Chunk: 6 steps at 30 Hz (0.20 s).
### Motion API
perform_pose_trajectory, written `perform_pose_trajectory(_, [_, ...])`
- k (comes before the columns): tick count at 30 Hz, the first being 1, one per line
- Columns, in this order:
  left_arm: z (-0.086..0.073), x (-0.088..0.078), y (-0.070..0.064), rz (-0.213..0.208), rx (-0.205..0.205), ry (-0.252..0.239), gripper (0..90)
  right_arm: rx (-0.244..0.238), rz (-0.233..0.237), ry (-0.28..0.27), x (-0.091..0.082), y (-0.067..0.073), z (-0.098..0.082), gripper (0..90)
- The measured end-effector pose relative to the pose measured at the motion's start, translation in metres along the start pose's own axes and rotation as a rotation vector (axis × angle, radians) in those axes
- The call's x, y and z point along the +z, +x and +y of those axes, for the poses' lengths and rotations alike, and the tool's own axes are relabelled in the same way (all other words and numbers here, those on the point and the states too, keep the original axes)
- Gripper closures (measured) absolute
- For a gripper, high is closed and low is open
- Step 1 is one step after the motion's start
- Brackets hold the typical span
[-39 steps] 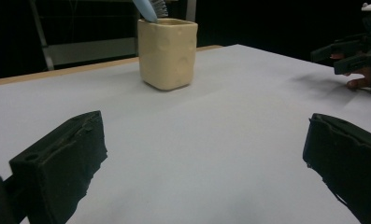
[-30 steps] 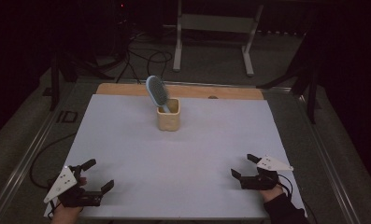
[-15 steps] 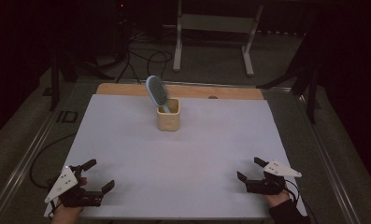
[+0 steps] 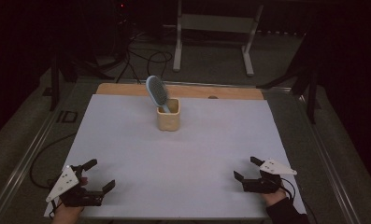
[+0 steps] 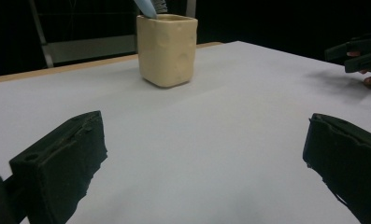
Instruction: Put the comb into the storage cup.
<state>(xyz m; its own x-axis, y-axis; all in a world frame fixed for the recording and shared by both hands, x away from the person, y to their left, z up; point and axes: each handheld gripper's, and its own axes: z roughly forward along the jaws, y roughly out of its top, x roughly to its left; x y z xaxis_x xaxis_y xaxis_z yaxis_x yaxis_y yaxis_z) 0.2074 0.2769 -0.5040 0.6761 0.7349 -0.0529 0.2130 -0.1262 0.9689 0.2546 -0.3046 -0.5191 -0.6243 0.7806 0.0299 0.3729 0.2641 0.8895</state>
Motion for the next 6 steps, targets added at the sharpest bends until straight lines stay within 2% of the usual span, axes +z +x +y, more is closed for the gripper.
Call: perform_pose_trajectory(6, [-0.0002,0.0001,0.0001,0.0,-0.002,0.001,0.0,-0.013,0.002,0.004,0.0014,0.0014,0.0012,8.0])
